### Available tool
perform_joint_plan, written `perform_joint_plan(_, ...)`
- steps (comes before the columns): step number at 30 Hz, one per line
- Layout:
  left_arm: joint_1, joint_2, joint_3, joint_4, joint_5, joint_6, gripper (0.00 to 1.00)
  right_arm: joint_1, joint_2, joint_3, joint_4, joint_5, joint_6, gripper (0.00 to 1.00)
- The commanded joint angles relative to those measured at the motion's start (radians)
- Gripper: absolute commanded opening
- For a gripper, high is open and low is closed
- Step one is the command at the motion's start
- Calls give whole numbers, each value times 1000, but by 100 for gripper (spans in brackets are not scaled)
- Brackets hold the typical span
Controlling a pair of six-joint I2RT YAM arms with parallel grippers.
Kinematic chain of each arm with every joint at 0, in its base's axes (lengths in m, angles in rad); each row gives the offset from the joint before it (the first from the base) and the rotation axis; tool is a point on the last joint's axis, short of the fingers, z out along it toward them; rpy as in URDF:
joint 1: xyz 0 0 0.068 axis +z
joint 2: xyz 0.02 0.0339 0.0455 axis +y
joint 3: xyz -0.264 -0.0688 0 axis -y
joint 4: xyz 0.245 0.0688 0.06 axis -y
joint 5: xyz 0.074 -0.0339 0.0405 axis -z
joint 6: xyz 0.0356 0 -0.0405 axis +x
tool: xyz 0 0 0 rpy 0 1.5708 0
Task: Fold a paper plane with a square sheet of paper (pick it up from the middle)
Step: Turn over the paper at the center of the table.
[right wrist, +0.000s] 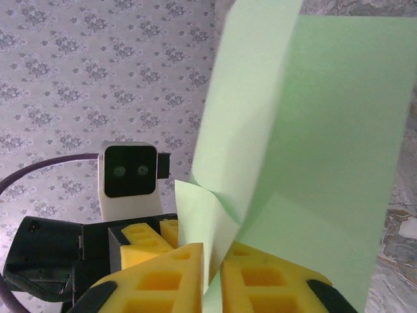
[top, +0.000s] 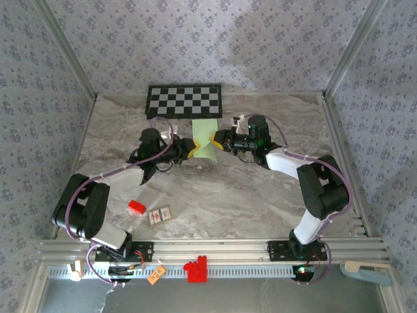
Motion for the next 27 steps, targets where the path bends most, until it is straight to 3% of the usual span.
perform_joint_plan(1,9,5,12,-17,-8,47,10,-16,-55,-2,-96,6,-67,26)
perform_joint_plan(5,12,-12,52,-202,-37,179,9,-40,-125,14,-354,126,-227,42)
perform_joint_plan(8,9,-40,125,-501,-130,375,8,-50,-183,39,-552,263,-362,49)
perform_joint_plan(12,-35,-49,305,-997,-450,663,8,-57,-254,52,-719,444,-473,57)
perform_joint_plan(14,-66,-25,388,-1161,-619,744,10,-58,-278,52,-761,508,-499,60)
perform_joint_plan(21,-168,121,620,-1495,-1082,821,10,-70,-331,40,-845,646,-509,65)
perform_joint_plan(27,-271,292,763,-1613,-1259,767,10,-89,-366,-10,-842,692,-465,66)
